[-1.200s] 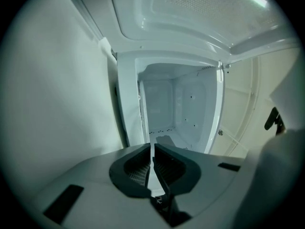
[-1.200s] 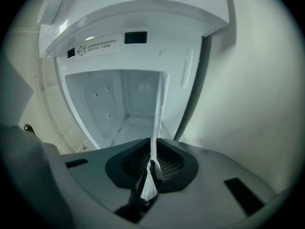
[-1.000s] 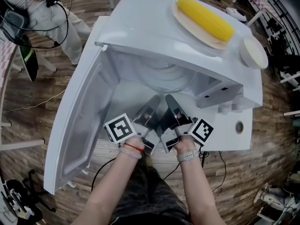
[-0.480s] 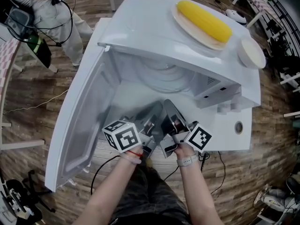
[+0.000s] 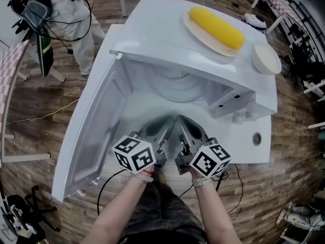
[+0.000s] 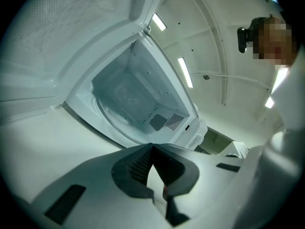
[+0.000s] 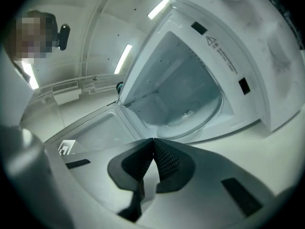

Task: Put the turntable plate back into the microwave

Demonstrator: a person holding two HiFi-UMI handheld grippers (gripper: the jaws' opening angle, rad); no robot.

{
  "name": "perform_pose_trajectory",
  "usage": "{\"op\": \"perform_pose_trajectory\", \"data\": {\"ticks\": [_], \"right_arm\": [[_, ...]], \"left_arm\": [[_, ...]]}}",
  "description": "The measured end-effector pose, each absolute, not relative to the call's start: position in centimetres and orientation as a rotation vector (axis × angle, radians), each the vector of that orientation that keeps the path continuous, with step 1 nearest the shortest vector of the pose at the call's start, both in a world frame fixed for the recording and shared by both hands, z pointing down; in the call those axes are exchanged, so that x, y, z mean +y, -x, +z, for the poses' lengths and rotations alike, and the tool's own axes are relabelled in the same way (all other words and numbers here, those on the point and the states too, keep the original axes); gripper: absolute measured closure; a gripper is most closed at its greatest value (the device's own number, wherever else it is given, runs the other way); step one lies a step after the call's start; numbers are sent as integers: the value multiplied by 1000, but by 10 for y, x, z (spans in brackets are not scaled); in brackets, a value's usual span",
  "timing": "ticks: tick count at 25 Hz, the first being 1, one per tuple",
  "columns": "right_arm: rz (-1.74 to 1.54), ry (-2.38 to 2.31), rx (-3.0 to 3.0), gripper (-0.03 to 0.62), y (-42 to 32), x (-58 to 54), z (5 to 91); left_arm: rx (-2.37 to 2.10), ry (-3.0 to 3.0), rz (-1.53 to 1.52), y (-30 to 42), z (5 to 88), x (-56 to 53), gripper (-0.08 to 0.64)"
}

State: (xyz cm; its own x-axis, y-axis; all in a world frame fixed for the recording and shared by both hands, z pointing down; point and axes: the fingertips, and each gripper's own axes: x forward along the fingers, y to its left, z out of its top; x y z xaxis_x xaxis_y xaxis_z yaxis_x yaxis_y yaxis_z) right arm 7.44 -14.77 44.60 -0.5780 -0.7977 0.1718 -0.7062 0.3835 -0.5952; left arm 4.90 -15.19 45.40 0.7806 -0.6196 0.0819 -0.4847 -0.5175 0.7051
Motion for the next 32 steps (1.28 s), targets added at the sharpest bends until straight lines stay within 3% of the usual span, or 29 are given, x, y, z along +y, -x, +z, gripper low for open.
{"op": "perform_pose_trajectory", "data": {"ticks": [19, 32], "right_arm": [[-483, 1497, 2832, 571, -58, -117, 398], [-426, 1472, 2873, 571, -55, -87, 377]], "left_arm": [[-978, -2436, -72, -37, 415, -127, 548], [-956, -2513, -36, -41, 393, -92, 548]]}}
